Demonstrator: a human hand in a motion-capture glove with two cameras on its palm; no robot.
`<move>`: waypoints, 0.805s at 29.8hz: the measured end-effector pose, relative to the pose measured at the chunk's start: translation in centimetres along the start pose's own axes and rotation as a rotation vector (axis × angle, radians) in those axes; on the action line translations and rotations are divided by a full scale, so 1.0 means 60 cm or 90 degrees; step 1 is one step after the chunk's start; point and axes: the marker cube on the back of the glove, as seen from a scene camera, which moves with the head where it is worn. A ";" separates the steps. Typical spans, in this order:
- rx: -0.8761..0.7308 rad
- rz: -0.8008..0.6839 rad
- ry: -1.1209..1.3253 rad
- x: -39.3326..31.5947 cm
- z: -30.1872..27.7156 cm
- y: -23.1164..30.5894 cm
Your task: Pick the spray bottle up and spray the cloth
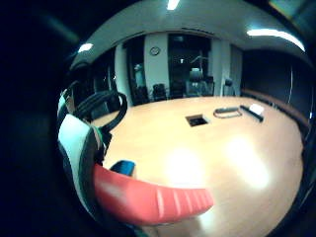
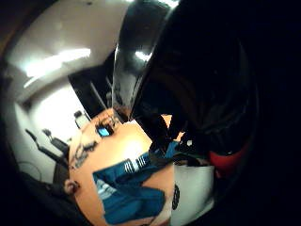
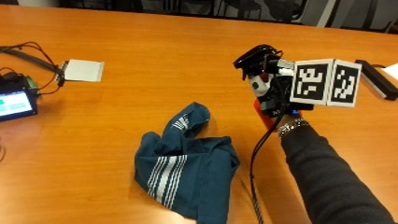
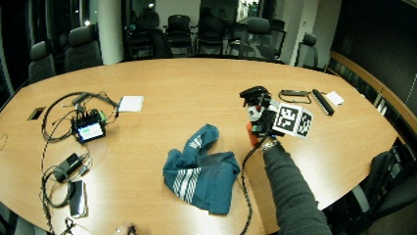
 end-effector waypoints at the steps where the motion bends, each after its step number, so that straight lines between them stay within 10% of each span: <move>1: -0.014 -0.037 0.017 -0.006 -0.005 -0.006; 24: -0.123 -0.451 0.254 -0.076 -0.003 0.123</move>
